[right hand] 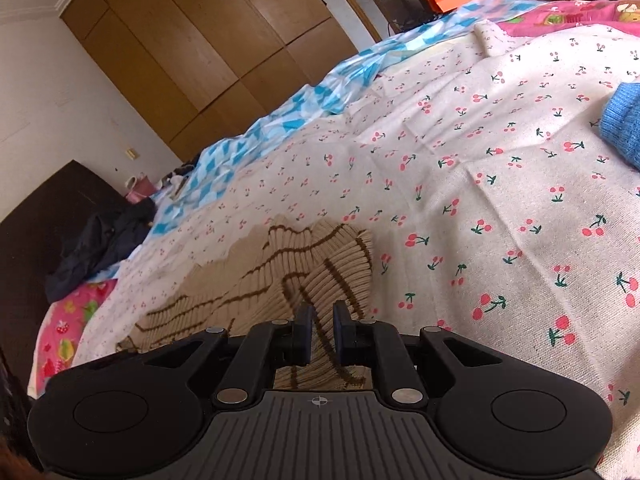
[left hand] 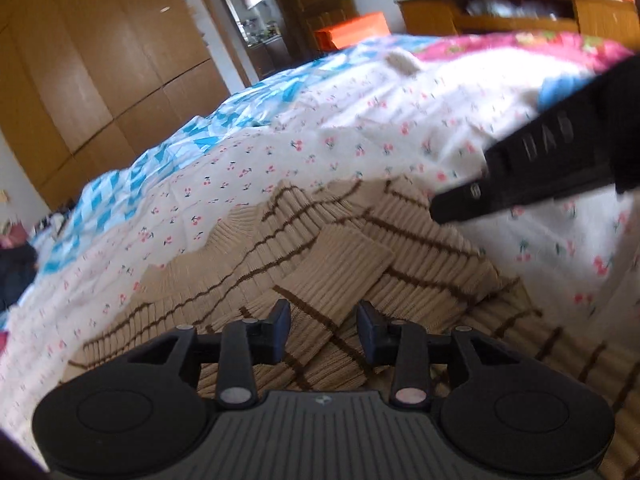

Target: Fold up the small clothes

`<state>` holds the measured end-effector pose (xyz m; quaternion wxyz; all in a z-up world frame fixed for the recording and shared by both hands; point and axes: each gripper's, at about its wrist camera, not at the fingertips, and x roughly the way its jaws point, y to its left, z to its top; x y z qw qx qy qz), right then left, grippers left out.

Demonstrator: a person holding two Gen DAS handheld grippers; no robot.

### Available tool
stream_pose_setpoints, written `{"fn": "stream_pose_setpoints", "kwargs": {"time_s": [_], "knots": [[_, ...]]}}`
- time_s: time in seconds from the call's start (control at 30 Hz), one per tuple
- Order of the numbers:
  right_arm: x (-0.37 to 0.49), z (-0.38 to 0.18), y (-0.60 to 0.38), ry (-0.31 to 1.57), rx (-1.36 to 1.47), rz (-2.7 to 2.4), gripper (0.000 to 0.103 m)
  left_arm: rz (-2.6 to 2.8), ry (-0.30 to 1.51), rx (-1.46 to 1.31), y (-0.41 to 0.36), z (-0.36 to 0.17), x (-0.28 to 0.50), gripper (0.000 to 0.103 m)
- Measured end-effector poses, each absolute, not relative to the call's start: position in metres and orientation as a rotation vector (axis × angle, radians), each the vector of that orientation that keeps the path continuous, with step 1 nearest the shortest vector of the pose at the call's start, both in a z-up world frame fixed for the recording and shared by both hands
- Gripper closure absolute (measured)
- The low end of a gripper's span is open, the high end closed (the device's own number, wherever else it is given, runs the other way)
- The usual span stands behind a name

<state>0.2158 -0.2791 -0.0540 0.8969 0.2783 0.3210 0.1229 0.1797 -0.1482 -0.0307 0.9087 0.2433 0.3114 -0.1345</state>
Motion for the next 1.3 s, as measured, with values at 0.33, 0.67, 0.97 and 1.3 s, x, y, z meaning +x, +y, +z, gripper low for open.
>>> {"fn": "stream_pose_setpoints", "kwargs": {"time_s": [0.33,0.67,0.97,1.3], "knots": [[0.219,-0.054,-0.290,0.661,0.642,0.265,0.089,-0.152,0.505,0.723,-0.174,-0.050,0.177,0.062],[0.217,-0.052,-0.288,0.652,0.633,0.287,0.089,-0.101,0.547,0.706,-0.172,-0.053,0.192,0.075],[0.215,-0.047,-0.284,0.638,0.599,0.333,0.089,-0.050,0.596,0.240,-0.100,0.022,0.196,0.087],[0.188,-0.028,-0.174,0.659,0.195,0.601,0.089,0.132,0.438,-0.339,0.100,0.115,0.138,0.088]]}}
